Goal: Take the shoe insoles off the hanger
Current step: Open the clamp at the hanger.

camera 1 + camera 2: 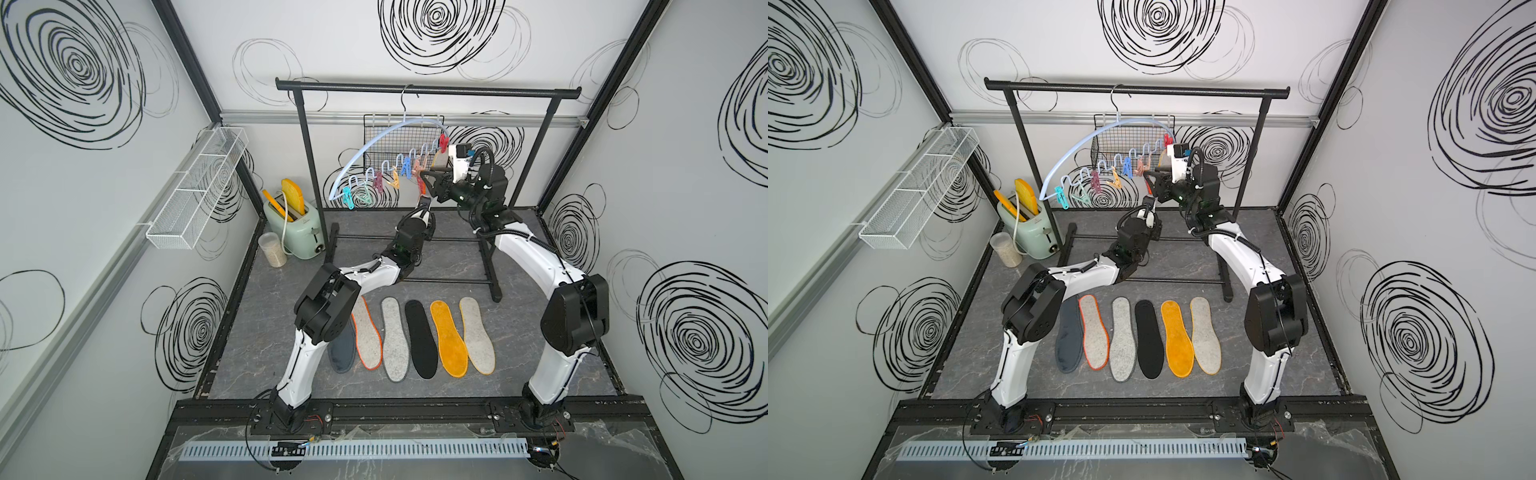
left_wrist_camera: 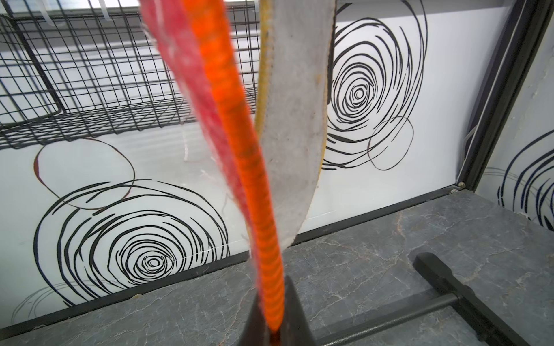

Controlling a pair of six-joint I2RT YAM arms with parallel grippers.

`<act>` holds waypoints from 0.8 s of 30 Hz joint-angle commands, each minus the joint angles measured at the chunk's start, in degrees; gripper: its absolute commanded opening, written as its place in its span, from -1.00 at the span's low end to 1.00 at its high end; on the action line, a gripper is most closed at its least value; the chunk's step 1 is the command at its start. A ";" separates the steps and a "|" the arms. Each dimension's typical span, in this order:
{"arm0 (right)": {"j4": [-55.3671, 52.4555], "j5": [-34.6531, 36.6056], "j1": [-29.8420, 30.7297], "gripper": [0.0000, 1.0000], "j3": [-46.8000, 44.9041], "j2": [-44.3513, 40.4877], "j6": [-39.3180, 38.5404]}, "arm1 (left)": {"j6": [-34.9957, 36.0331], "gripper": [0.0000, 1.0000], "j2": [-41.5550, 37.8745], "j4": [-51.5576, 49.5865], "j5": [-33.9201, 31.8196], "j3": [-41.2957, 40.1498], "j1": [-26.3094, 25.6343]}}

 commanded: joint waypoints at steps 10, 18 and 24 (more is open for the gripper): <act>-0.51 -1.15 0.71 -0.11 6.62 4.76 0.20 | 1.28 -1.00 0.67 1.22 1.06 1.97 -0.23; -1.71 0.61 1.72 -0.05 9.60 6.37 -1.24 | 2.10 -1.00 0.75 0.86 0.85 2.24 -0.59; -4.30 2.98 2.47 -0.07 14.30 8.79 -1.75 | 2.39 -1.00 0.67 0.76 0.59 2.07 -0.73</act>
